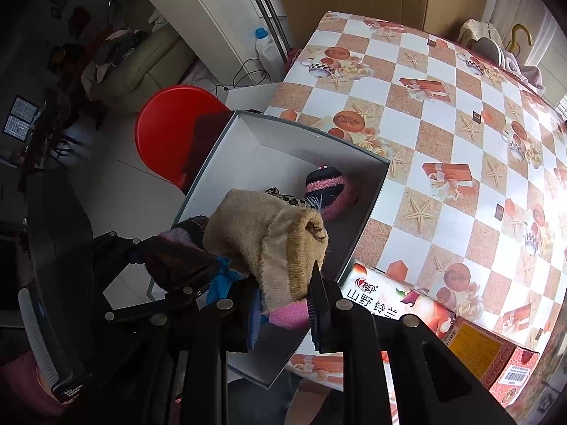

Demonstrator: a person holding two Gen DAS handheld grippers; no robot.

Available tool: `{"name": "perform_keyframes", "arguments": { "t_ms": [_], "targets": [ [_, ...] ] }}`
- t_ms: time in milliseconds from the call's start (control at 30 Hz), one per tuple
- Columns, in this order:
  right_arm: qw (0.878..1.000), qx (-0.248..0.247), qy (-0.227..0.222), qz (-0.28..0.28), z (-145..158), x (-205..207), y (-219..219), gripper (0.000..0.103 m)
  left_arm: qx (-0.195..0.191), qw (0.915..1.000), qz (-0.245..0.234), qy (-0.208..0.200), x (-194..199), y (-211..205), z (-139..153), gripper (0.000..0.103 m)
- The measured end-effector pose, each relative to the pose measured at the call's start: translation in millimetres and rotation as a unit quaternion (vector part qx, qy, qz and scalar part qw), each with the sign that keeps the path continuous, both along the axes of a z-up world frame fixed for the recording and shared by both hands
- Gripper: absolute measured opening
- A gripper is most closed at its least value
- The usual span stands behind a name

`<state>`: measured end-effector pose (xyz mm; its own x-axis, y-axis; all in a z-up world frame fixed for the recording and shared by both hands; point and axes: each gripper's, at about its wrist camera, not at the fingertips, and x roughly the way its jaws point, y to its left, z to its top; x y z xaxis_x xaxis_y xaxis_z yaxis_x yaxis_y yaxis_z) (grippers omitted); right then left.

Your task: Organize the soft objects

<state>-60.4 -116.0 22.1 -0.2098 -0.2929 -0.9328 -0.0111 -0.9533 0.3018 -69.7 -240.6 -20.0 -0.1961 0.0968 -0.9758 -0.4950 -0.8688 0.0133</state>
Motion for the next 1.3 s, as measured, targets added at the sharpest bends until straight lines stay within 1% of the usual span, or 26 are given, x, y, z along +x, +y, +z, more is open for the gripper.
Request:
{"name": "perform_keyframes", "arguments": {
  "t_ms": [133, 167, 233, 267, 300, 333, 367, 400, 433, 500, 567, 600, 700, 833, 967, 1133, 1300],
  "targets": [
    [1.0, 0.003, -0.002, 0.004, -1.2, -1.5, -2.1, 0.023, 0.005, 1.0, 0.003, -0.002, -0.4, -2.7, -0.8, 0.053],
    [1.0, 0.003, -0.002, 0.004, -0.9, -2.0, -2.3, 0.023, 0.007, 1.0, 0.003, 0.0, -0.3, -2.9, -0.3, 0.055],
    [1.0, -0.001, -0.003, 0.007, -0.4, -3.3, -2.7, 0.023, 0.016, 0.9998, -0.005, 0.007, 1.2, -2.1, 2.0, 0.064],
    [1.0, -0.004, -0.005, 0.009, -0.5, -4.3, -3.3, 0.028, 0.018, 0.9996, -0.01, 0.017, 2.6, -1.0, 4.0, 0.075],
    [1.0, -0.005, -0.006, 0.01, -0.5, -4.7, -3.6, 0.041, 0.016, 0.9994, -0.014, 0.028, 3.9, 0.3, 6.1, 0.085],
    [1.0, -0.002, -0.005, 0.008, 0.0, -4.7, -3.4, 0.053, 0.014, 0.9991, -0.017, 0.037, 4.9, 1.5, 8.0, 0.085],
    [1.0, 0.002, -0.003, 0.006, 1.0, -4.2, -2.6, 0.074, 0.011, 0.9991, -0.019, 0.037, 5.0, 2.6, 8.4, 0.086],
    [1.0, 0.007, 0.001, 0.002, 2.6, -3.3, -1.3, 0.082, 0.009, 0.9992, -0.016, 0.035, 3.8, 2.7, 8.3, 0.087],
    [1.0, 0.015, 0.003, 0.0, 3.8, -2.9, 0.0, 0.082, 0.01, 0.9994, -0.012, 0.03, 2.4, 2.1, 7.9, 0.088],
    [1.0, 0.016, -0.003, -0.005, 4.2, -2.8, 3.5, 0.083, 0.019, 0.9994, -0.005, 0.028, 0.6, 0.4, 9.8, 0.088],
    [1.0, 0.024, -0.011, -0.014, 4.1, -2.1, 8.1, 0.101, 0.021, 0.9991, 0.003, 0.038, 0.2, -0.4, 15.2, 0.088],
    [0.999, 0.03, -0.008, -0.02, 5.6, -0.4, 11.0, 0.103, 0.015, 0.9987, 0.007, 0.048, 0.2, -0.4, 18.7, 0.088],
    [0.998, 0.053, 0.0, -0.028, 11.0, 5.0, 15.5, 0.103, -0.012, 0.9978, 0.015, 0.063, -0.9, 1.3, 23.9, 0.088],
    [0.996, 0.081, 0.006, -0.039, 15.1, 11.0, 18.0, 0.103, -0.002, 0.9986, 0.011, 0.052, -1.8, 1.9, 25.6, 0.089],
    [0.995, 0.089, 0.0, -0.038, 13.3, 15.7, 15.7, 0.103, 0.005, 0.9988, 0.01, 0.048, 1.0, 5.1, 28.2, 0.089],
    [0.996, 0.084, -0.014, -0.04, 7.9, 21.1, 13.3, 0.103, -0.007, 0.9985, -0.003, 0.055, 5.6, 8.1, 29.1, 0.089],
    [0.996, 0.078, -0.02, -0.043, 4.5, 25.0, 10.9, 0.103, -0.01, 0.9986, -0.006, 0.051, 6.3, 5.5, 28.5, 0.089]
  ]
}}
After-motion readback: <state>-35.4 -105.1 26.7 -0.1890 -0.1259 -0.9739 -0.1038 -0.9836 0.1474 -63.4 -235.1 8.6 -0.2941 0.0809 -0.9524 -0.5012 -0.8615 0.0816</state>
